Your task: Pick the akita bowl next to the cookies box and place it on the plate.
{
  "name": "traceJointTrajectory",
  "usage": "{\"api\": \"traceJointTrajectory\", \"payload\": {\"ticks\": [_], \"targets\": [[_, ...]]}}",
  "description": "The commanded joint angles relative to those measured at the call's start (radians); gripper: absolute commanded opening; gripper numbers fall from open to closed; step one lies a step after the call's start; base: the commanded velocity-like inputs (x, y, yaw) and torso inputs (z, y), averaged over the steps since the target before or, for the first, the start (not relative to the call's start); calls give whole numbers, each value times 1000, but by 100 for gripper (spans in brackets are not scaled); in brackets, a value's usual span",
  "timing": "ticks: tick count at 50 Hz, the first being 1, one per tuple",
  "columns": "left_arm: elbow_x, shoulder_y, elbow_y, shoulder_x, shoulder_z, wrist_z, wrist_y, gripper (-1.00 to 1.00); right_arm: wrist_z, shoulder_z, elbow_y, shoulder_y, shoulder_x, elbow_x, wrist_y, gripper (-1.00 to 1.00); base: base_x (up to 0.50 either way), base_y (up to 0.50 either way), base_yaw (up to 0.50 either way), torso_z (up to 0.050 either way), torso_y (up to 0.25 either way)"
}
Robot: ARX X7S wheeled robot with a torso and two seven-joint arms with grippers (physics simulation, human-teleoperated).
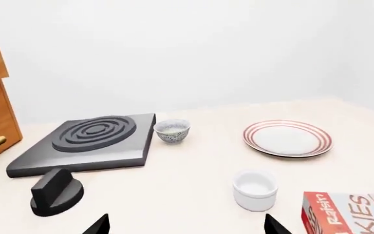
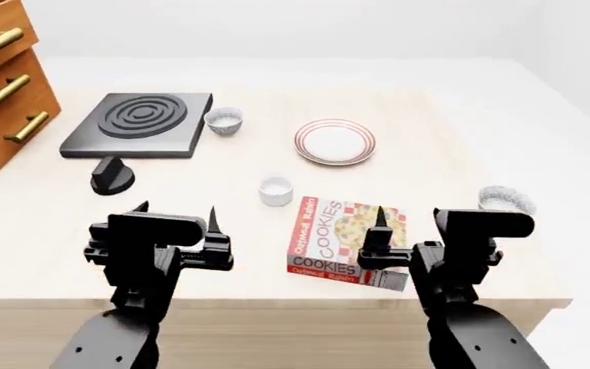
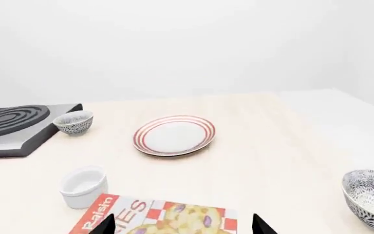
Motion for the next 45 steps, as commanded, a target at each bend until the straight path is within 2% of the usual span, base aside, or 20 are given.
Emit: {"api": "traceJointTrajectory", "payload": {"ticks": [1,6,18,45], "targets": [[-63,-261,47,-34,-24,20,-273,100,41,29,-13,295,31,97,326,100,0,0,0,0,0],[-57,-273,8,-31,-11,25,-240,100,13,41,2,324,34,127,332,100,0,0,0,0,0],[-64,-291,-37,-29,-22,30,-205,100,26,23,33,364,37,119,343,100,500,0,0,0,0],[-76,-288,-13,-46,-17,21,-218,100,37,35,37,376,60,136,359,100,500,0,0,0,1]]}}
